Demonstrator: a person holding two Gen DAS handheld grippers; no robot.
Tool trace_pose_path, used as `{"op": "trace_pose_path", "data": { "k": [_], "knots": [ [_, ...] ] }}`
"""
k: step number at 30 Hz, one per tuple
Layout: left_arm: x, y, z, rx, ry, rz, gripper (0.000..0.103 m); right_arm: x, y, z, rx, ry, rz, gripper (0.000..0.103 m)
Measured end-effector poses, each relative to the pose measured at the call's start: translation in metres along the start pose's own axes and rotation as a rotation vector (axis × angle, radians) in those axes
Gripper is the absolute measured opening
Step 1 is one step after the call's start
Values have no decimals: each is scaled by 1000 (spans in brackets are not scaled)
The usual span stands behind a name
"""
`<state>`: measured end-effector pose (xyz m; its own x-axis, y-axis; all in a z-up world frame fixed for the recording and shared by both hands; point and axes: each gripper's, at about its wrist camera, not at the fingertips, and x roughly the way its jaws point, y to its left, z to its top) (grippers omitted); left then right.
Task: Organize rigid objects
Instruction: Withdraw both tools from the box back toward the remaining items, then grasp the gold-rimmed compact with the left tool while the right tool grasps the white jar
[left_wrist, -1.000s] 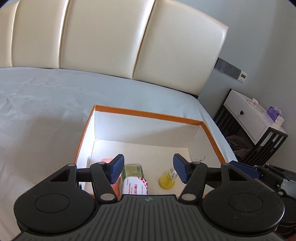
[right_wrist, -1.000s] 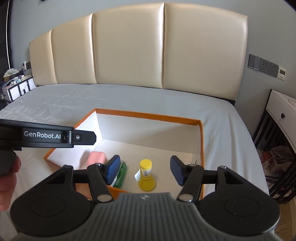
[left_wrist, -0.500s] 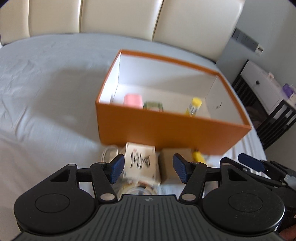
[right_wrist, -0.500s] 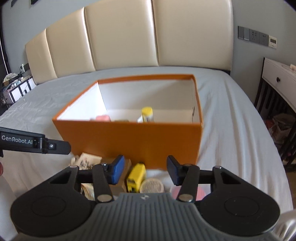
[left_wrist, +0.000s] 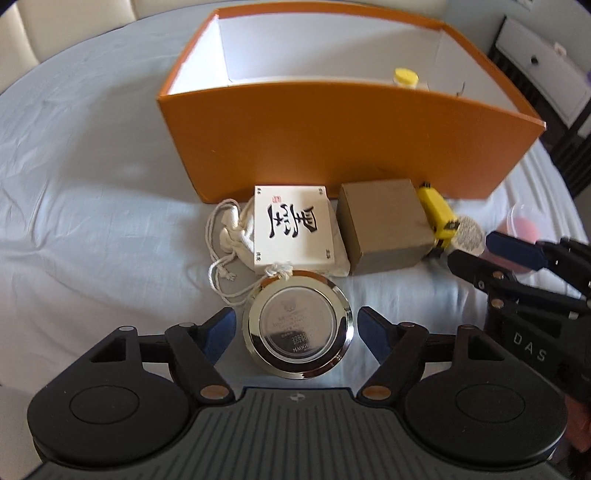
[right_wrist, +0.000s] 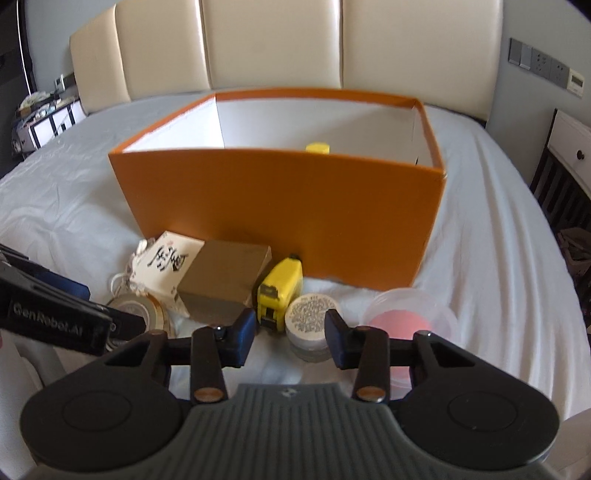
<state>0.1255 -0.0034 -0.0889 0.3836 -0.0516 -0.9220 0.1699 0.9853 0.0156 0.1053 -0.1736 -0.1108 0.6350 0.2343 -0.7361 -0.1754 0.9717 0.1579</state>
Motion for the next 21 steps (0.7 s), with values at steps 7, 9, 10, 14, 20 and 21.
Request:
{"op": "trace_pose_path", "data": {
  "k": [7,9,10,14,20,21],
  "knots": [
    [15,-2,2,-5,62,17,90,12,-2,3,18,34,-55,58],
    [17,-3,4,0,69,21,91,17,-2,4,21,53,-69,52],
    [18,-3,4,0,73,22,91,19,-2,4,23,62,-76,50],
    [26,-2,6,-17,103,20,91,25,-3,4,29,88,-70,44],
    [37,7,9,-86,143,-1,92,28,-1,3,13,96,-76,44],
    [38,8,9,-92,147,-3,92,28,0,3,8,96,-78,44]
  ]
}}
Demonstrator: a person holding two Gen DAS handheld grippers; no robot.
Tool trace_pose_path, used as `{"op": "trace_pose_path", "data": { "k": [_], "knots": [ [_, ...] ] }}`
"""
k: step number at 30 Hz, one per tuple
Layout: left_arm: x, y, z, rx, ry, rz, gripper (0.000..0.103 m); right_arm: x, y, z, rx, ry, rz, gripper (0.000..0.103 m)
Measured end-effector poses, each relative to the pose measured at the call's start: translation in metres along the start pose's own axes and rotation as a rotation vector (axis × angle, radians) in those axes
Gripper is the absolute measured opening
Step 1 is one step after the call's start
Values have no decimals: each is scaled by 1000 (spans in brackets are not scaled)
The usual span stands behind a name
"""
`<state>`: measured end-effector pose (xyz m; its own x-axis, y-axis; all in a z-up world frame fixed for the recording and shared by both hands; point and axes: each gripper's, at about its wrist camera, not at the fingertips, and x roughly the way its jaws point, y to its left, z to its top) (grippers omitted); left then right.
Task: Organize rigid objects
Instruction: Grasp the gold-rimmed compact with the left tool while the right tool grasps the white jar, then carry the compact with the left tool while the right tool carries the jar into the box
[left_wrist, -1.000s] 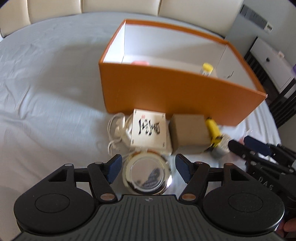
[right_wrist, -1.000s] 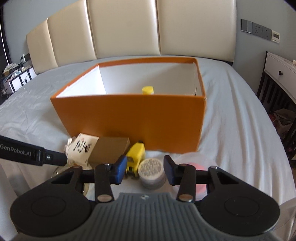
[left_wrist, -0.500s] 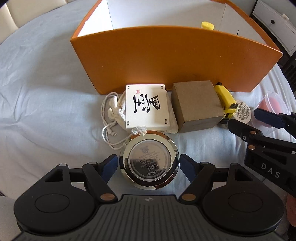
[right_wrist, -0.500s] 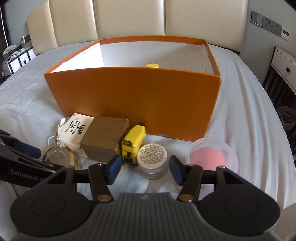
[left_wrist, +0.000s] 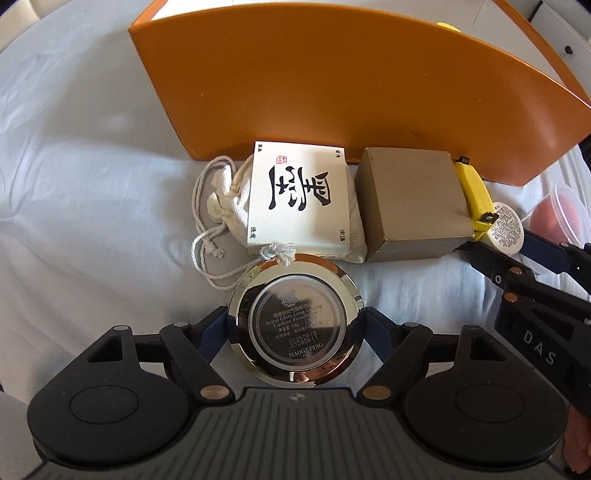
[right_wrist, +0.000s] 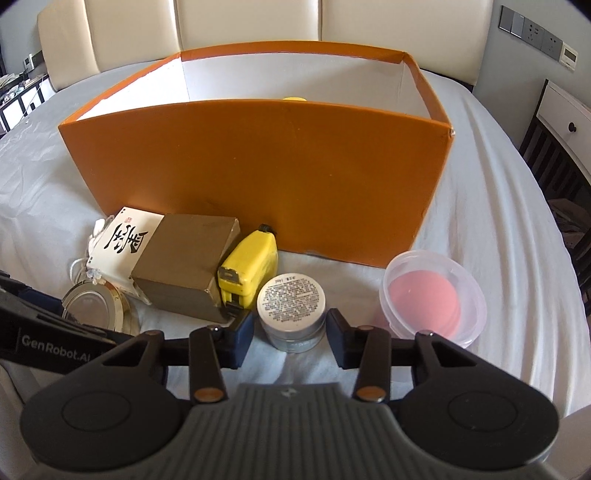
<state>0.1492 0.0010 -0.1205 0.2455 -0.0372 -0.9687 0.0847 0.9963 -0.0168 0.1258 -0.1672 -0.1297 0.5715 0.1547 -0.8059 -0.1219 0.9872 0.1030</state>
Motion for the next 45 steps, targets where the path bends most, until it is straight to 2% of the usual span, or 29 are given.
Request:
{"op": "trace_pose_path", "data": {
  "k": [3,9,13,22,29,34,39,45],
  "knots": [
    [0,2,-1,0,-1,-7,89,1,2,0,-9,1,1,40],
    [-2,-1,-3,5,-7,-4,88,-1,-1,-1,10,-3,13,39],
    [-4,1,-8,-1,-9,-28,88,-6,-3,-4,15,-10,20,39],
    [-28,13,-20,-34,-111,-70,88,-28,1,-11,-24,-95,28,39],
    [-64,18,-24,-53,-199,-116,88,-49,2,-10,-42,-176,48,39],
    [-102,9,-7,-26,-275,-142,88,-64,-6,2,-5,-203,84,39],
    [-127,-1,26,24,-339,-168,88,-82,-16,30,-21,-272,96,39],
    [-130,-13,75,68,-369,-172,88,-87,-29,77,-51,-325,91,39]
  ]
}}
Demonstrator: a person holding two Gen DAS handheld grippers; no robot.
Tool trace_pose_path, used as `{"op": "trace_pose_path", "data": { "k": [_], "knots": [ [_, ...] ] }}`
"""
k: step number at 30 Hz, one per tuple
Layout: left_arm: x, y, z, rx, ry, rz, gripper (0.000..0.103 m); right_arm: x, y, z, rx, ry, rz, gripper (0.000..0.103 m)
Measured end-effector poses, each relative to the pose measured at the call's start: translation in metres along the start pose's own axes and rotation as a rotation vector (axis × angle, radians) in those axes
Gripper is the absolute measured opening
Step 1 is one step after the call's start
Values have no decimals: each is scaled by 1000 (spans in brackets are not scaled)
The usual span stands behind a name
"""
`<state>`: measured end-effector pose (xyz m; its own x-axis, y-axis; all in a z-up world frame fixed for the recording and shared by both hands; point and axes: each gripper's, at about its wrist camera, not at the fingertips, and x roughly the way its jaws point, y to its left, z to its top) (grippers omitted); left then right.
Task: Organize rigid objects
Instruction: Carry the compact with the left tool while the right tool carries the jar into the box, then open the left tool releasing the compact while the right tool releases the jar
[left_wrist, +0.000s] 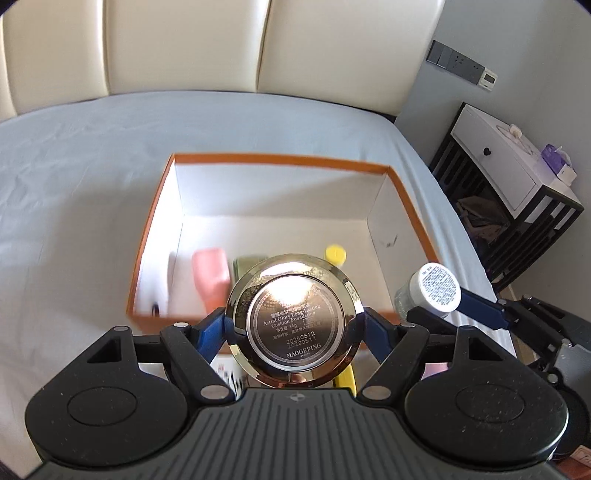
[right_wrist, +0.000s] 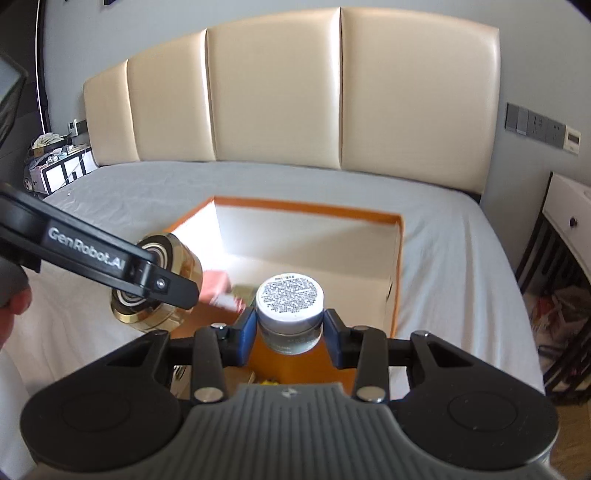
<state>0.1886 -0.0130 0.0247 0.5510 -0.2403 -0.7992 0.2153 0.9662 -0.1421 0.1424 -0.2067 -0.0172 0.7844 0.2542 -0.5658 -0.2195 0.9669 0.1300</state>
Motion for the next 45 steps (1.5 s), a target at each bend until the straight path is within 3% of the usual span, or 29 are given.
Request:
{"op": "trace_pose_path", "data": {
  "k": [5,12,18,24,34,45],
  "knots": [
    [34,3,34,-1,23,-15,88,29,-13,32,-36,17,-3,39],
    [95,7,70,12,101,-15,88,96,-37,62,-28,139,12,39],
    [152,15,88,-6,193,-44,88,151,-44,70,-73,252,13,39],
    [190,21,94,0,248,-15,88,186,-41,69,-127,337,20,39],
    [215,29,93,-8,333,42,88,213,-30,66,-140,417,39,39],
    [228,34,82,-49,374,72,90,228,-25,65,-143,450,59,39]
  ]
}}
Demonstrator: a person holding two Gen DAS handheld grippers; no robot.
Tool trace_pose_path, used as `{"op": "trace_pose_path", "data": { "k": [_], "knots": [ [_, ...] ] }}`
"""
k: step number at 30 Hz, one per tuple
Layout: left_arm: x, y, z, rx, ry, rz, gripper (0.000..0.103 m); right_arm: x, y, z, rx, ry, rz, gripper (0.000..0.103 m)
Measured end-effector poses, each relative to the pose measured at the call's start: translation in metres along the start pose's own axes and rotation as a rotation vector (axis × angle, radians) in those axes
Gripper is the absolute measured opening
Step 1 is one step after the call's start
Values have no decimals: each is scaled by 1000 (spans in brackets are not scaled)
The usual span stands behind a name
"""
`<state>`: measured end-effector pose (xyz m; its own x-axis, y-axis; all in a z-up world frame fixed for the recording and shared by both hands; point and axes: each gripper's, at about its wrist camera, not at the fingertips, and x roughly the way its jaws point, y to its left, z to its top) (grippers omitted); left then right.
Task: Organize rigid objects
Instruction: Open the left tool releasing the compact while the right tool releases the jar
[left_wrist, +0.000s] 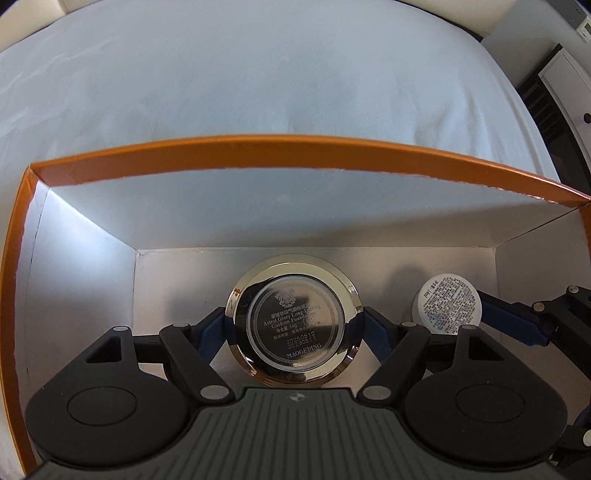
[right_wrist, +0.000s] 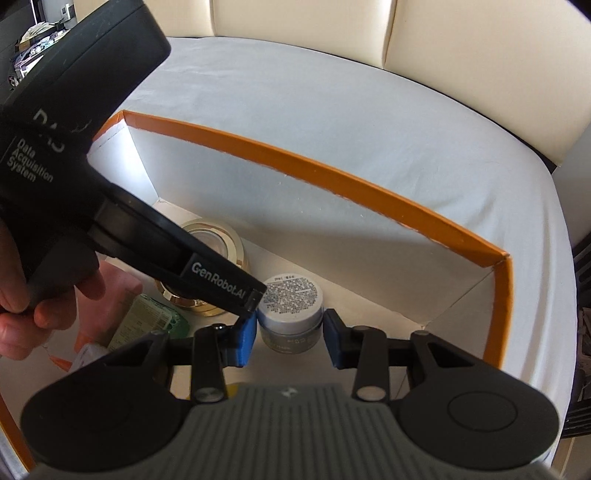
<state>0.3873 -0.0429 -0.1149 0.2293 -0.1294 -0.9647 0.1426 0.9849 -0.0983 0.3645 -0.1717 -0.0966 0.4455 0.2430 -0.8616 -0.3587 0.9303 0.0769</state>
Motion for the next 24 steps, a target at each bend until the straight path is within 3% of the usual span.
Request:
{"op": "trace_pose_path", "data": {
  "k": [9,15,24],
  "knots": [
    [-4,11,-8,-18,-5,-10,94,13,-15,11,5,29,41,39],
    [-13,19,3,-31,-48,-40,98,17,-16,11,-1,40,42,39],
    [-32,18,-9,6,-126,-44,98,28,-17,20,19,75,60,39]
  ]
}}
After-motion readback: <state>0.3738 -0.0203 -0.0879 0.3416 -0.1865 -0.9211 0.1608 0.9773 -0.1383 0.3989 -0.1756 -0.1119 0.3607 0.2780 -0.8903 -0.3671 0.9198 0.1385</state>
